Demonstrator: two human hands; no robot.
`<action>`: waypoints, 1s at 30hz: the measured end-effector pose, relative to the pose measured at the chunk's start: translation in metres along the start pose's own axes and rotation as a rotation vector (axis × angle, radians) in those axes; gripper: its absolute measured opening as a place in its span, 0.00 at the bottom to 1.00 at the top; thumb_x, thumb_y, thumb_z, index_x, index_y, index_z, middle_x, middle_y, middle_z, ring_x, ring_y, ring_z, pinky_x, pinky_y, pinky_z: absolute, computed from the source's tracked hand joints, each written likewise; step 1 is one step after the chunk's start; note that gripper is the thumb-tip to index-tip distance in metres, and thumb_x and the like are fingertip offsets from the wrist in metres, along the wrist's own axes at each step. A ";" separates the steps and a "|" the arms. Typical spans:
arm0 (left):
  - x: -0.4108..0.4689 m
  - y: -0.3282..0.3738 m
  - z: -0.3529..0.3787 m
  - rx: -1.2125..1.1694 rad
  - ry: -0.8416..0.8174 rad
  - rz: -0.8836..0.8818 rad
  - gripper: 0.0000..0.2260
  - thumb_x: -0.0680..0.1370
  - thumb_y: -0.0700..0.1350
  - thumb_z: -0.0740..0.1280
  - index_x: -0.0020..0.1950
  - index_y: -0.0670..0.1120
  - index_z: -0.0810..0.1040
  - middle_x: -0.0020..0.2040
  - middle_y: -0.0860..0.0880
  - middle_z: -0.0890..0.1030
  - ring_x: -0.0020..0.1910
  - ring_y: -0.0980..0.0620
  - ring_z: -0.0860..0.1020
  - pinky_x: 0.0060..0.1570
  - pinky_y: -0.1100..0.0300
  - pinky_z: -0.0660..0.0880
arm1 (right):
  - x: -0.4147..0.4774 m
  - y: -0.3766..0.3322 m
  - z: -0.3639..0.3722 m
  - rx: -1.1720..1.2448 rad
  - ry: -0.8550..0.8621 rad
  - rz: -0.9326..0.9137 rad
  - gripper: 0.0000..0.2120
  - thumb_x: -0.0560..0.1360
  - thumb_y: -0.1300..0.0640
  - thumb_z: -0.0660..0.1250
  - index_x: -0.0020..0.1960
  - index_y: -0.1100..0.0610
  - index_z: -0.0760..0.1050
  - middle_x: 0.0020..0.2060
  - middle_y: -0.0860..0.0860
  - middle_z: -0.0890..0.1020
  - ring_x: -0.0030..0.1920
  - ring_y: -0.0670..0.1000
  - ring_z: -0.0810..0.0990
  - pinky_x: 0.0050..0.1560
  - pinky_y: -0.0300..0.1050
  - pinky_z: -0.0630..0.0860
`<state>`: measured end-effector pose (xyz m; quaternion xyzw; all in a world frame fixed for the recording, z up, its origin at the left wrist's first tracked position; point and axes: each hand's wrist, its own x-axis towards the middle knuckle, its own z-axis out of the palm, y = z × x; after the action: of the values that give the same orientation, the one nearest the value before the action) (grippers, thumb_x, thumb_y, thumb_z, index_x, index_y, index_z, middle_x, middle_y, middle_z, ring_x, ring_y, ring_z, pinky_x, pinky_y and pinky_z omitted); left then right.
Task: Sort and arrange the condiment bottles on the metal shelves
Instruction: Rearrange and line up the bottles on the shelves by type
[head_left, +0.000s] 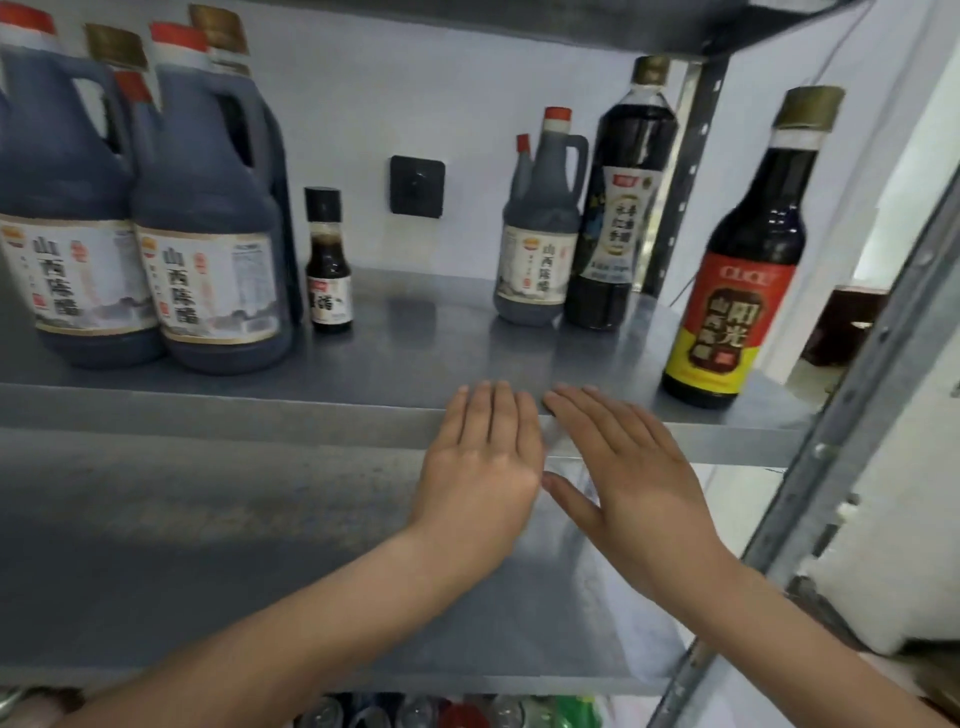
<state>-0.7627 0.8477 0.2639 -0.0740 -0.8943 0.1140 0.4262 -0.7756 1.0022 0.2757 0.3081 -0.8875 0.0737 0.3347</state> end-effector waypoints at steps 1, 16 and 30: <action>0.005 0.010 0.000 -0.016 -0.006 -0.002 0.18 0.70 0.46 0.71 0.56 0.36 0.80 0.52 0.37 0.82 0.52 0.40 0.81 0.57 0.48 0.77 | -0.005 0.008 -0.003 0.014 0.007 -0.004 0.25 0.76 0.45 0.58 0.69 0.56 0.70 0.67 0.50 0.74 0.68 0.51 0.71 0.68 0.47 0.63; 0.086 0.061 -0.028 -0.251 -0.466 -0.116 0.19 0.83 0.55 0.49 0.55 0.48 0.77 0.56 0.47 0.79 0.54 0.43 0.77 0.39 0.56 0.61 | 0.021 0.088 -0.051 0.777 0.119 0.709 0.35 0.74 0.57 0.70 0.74 0.52 0.55 0.62 0.40 0.72 0.60 0.48 0.73 0.60 0.50 0.73; 0.157 -0.048 -0.086 -1.061 -0.293 -0.299 0.31 0.76 0.49 0.68 0.76 0.56 0.57 0.71 0.52 0.69 0.61 0.53 0.74 0.62 0.52 0.73 | 0.072 0.059 -0.032 0.879 -0.060 0.624 0.27 0.71 0.59 0.73 0.67 0.54 0.66 0.59 0.49 0.76 0.56 0.50 0.75 0.60 0.49 0.73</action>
<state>-0.7958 0.8499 0.4457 -0.1342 -0.8796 -0.4033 0.2136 -0.8352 1.0241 0.3500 0.1429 -0.8314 0.5254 0.1111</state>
